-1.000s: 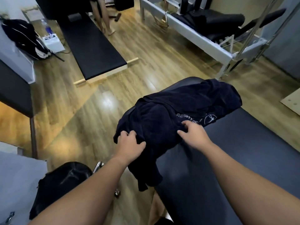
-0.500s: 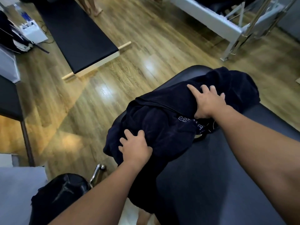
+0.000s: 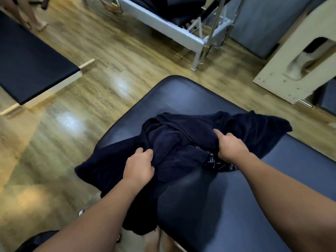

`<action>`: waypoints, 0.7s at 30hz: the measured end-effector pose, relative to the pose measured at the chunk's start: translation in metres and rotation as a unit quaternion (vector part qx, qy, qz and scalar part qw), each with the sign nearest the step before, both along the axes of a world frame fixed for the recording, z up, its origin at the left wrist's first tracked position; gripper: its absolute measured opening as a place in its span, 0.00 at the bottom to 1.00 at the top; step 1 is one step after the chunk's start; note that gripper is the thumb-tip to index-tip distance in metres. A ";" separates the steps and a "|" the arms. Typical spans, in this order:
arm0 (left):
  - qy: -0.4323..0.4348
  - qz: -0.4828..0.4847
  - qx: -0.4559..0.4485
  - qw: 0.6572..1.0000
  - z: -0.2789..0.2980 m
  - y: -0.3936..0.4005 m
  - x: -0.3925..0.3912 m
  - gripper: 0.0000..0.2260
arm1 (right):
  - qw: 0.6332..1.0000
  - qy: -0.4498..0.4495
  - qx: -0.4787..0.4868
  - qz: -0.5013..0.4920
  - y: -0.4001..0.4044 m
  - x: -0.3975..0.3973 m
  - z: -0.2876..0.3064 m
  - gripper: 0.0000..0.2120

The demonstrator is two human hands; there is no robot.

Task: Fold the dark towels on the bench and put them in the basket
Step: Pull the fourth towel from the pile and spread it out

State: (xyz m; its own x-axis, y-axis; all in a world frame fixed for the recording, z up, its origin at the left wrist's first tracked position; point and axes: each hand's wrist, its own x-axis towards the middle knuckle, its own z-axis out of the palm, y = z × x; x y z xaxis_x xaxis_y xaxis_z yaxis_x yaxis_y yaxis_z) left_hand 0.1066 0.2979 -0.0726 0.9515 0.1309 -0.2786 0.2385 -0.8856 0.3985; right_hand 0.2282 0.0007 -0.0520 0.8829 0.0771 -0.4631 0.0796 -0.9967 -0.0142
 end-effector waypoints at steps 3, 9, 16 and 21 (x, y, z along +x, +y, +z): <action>-0.010 -0.069 -0.012 0.998 -0.002 -0.020 -0.004 0.10 | 0.998 0.010 -0.011 -0.068 -0.042 -0.048 0.002 0.42; 0.013 -0.198 -0.013 0.980 0.002 -0.082 -0.007 0.10 | 0.981 0.031 -0.008 -0.193 -0.124 -0.144 0.000 0.44; -0.001 -0.318 0.016 0.948 0.001 -0.179 -0.014 0.12 | 0.957 0.022 -0.003 -0.289 -0.218 -0.218 0.000 0.44; -0.005 -0.349 0.022 0.937 -0.001 -0.253 -0.008 0.12 | 0.948 -0.001 0.001 -0.319 -0.285 -0.244 0.001 0.44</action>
